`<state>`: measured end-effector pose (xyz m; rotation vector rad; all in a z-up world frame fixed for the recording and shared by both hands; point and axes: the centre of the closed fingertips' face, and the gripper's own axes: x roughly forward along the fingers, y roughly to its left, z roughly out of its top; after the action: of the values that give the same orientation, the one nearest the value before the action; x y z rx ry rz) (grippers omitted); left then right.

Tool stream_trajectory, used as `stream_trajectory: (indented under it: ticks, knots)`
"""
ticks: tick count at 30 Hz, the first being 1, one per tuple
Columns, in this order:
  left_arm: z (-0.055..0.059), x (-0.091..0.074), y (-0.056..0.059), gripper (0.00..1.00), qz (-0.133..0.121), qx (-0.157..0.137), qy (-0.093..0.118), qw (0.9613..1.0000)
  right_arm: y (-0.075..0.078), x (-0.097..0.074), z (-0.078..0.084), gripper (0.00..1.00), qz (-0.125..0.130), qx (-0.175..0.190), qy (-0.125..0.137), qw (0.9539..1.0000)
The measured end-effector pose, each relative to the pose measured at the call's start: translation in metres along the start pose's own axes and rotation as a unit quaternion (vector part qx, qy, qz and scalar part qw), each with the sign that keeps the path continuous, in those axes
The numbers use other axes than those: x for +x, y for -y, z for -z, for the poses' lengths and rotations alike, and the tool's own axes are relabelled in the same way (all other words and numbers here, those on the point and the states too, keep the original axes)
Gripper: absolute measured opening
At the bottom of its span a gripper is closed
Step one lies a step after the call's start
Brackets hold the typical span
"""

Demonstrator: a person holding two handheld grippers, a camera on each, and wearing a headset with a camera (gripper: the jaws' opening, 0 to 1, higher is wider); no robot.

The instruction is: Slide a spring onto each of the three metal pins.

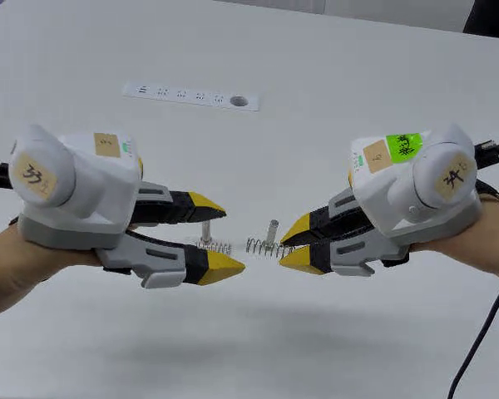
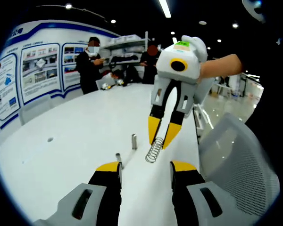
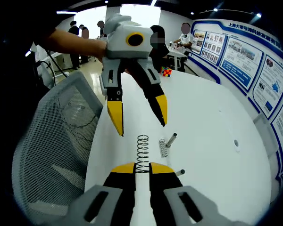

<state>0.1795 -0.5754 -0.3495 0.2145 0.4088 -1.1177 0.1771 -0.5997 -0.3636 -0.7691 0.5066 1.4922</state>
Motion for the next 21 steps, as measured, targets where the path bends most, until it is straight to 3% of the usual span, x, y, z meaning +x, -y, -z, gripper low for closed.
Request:
stream_trajectory:
  ticks: [5,11,21]
  knots:
    - [-0.004,0.004,0.015,0.35,0.026,0.003,0.005,0.9997,-0.008,-0.001,-0.01,0.11,-0.007,-0.019,0.003,0.9998]
    - [-0.003,0.006,0.022,0.24,0.038,0.006,-0.002,0.9993,-0.013,-0.002,-0.011,0.11,-0.016,-0.03,-0.001,0.9994]
    - [0.0,0.007,0.028,0.15,0.052,0.016,-0.019,0.9984,-0.021,-0.001,-0.015,0.11,-0.029,-0.037,0.0,0.9989]
